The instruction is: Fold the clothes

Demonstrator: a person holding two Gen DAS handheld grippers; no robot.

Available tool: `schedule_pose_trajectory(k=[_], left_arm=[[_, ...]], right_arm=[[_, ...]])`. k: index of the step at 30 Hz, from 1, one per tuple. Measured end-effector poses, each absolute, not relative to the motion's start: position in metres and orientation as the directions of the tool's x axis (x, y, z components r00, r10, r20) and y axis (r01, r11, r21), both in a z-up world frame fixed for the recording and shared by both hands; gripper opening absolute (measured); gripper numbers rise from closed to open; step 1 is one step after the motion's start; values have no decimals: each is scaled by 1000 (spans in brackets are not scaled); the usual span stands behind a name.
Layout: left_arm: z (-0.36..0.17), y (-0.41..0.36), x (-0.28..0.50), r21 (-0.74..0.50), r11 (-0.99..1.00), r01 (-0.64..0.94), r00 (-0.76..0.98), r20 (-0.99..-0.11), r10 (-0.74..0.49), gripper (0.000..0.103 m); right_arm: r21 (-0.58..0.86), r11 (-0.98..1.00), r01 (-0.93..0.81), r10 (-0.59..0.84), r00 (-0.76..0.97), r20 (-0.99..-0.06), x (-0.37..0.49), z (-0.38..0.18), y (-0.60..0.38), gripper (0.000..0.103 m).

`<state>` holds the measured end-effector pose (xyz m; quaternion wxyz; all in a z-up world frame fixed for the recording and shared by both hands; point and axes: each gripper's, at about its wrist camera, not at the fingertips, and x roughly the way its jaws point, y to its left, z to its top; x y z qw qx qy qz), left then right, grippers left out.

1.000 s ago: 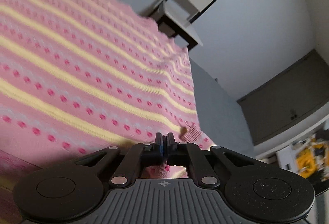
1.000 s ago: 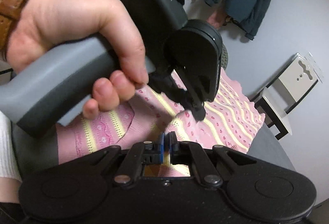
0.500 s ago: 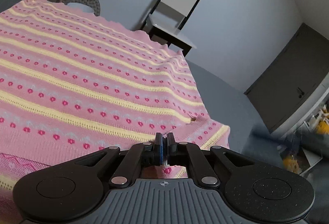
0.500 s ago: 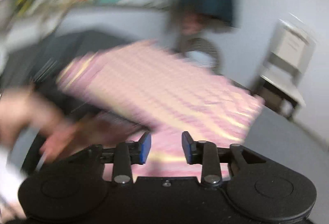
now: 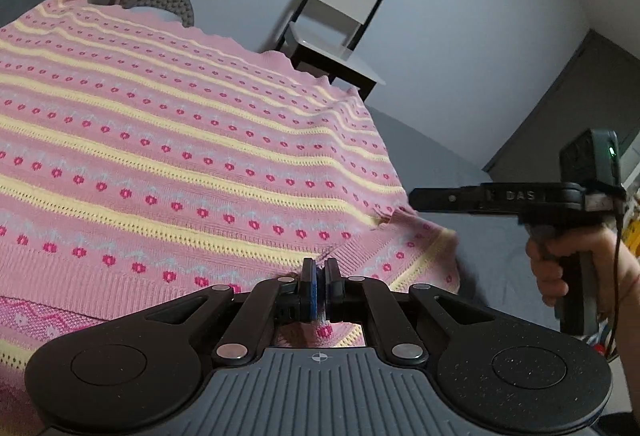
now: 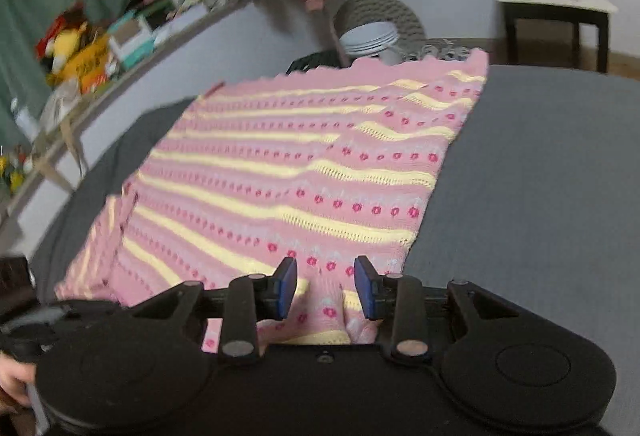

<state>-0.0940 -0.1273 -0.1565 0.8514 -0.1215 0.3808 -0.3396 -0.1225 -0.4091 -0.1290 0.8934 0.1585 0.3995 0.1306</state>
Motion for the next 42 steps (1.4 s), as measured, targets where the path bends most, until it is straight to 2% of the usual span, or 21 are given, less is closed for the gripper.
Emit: schedule_pose_trajectory(k=[2, 4, 8, 13, 21, 25, 27, 29, 34, 36, 38, 42], left_arm=[[-156, -131, -95, -450, 738, 503, 476, -569, -671, 3], [-154, -132, -97, -438, 737, 514, 475, -570, -670, 3], [-150, -130, -98, -440, 733, 518, 474, -566, -674, 3], [-143, -126, -102, -441, 728, 525, 492, -540, -683, 3], [-128, -121, -103, -417, 737, 531, 537, -508, -674, 3], [-131, -118, -102, -377, 775, 507, 556, -545, -628, 3], [-138, -118, -98, -374, 791, 484, 545, -578, -607, 3], [-145, -118, -94, -383, 801, 460, 524, -611, -593, 3], [-143, -111, -97, -343, 840, 420, 567, -624, -538, 3], [-135, -110, -99, -312, 855, 413, 598, -616, -513, 3], [-126, -111, -103, -333, 832, 445, 599, -579, -552, 4], [-114, -134, -119, -425, 660, 620, 457, -488, -743, 4]], right_arm=[[397, 909, -129, 385, 626, -679, -117, -131, -410, 17], [420, 895, -147, 420, 594, -686, -116, -134, -408, 9], [396, 906, -147, 405, 570, -714, -114, -143, -402, 7], [483, 866, -126, 432, 675, -598, -123, -131, -419, 3], [500, 854, -143, 433, 729, -531, -124, -123, -418, 3], [469, 873, -136, 396, 759, -517, -114, -131, -407, 3], [424, 901, -90, 344, 745, -572, -107, -141, -400, 4], [388, 920, -51, 301, 726, -618, -101, -149, -396, 14], [429, 903, 9, 289, 725, -625, -112, -132, -422, 28], [421, 905, 57, 257, 716, -649, -123, -121, -438, 30], [439, 893, 101, 255, 691, -677, -134, -125, -451, 35], [453, 874, 177, 250, 637, -729, -142, -149, -459, 35]])
